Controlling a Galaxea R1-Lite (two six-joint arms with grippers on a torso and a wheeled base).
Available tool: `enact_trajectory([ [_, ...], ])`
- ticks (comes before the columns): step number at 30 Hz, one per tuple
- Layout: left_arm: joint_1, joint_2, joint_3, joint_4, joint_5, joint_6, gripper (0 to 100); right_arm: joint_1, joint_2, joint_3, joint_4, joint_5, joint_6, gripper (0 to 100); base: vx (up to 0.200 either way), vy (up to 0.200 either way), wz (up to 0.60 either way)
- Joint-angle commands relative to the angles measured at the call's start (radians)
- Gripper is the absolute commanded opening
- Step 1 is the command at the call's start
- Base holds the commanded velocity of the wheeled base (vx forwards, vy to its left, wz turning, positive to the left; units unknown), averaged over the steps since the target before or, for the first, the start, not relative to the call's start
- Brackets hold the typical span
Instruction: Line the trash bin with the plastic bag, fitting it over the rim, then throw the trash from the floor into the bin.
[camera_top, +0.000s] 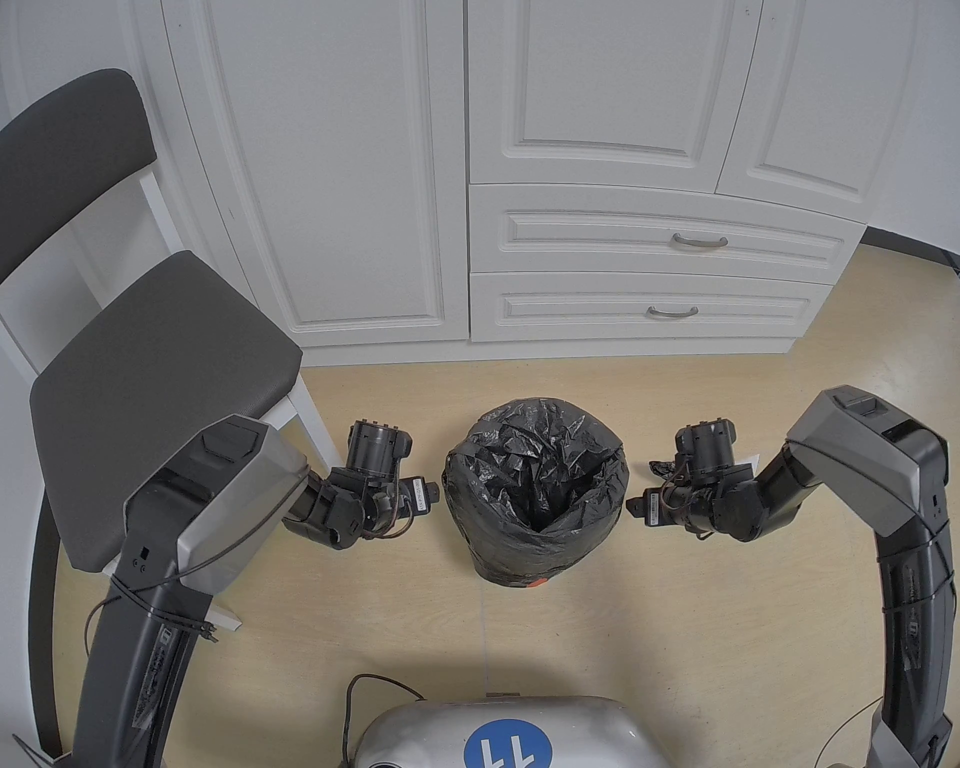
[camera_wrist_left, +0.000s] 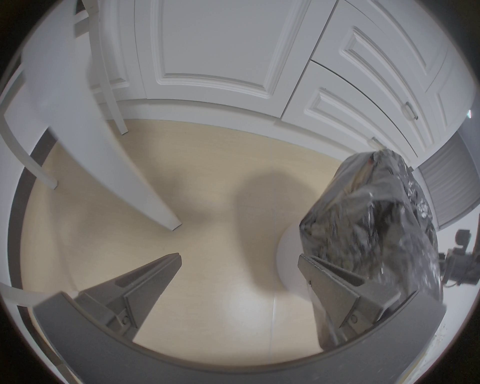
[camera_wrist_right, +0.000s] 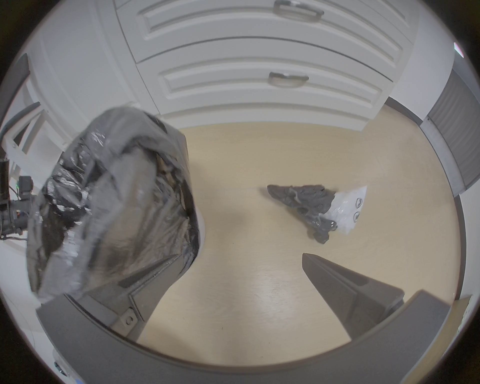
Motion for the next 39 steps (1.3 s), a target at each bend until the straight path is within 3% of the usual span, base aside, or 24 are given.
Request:
enact_trajectory([
  [1,0.005,-0.188,0.234,-0.012,-0.002,0.026,100,-0.028,-0.204,0.159,-0.002,0.04,-0.048,100,0.0,0.0,0.0],
  [6,0.011,-0.294,0.43,-0.106,-0.013,0.037,100,-0.057,-0.302,0.297,-0.08,0.055,-0.131,100,0.0,0.0,0.0],
  [9,0.01,-0.378,0.576,-0.183,-0.062,0.104,100,-0.079,-0.362,0.366,-0.17,0.081,-0.186,100,0.0,0.0,0.0],
  [16,-0.02,-0.551,0.804,-0.307,-0.117,0.182,100,-0.071,-0.488,0.492,-0.21,0.086,-0.235,100,0.0,0.0,0.0],
  [23,-0.058,-0.804,0.995,-0.33,-0.121,0.179,100,-0.08,-0.617,0.676,-0.462,0.109,-0.307,100,0.0,0.0,0.0],
  [29,-0.076,-0.946,1.082,-0.33,-0.127,0.176,100,-0.079,-0.72,0.705,-0.44,0.107,-0.316,100,0.0,0.0,0.0],
  [34,-0.147,-1.208,1.194,-0.296,-0.117,0.179,100,-0.07,-0.896,0.705,-0.241,0.103,-0.319,100,0.0,0.0,0.0],
  [39,-0.159,-1.383,1.223,-0.195,-0.125,0.176,100,-0.07,-1.014,0.689,-0.081,0.104,-0.316,100,0.0,0.0,0.0],
])
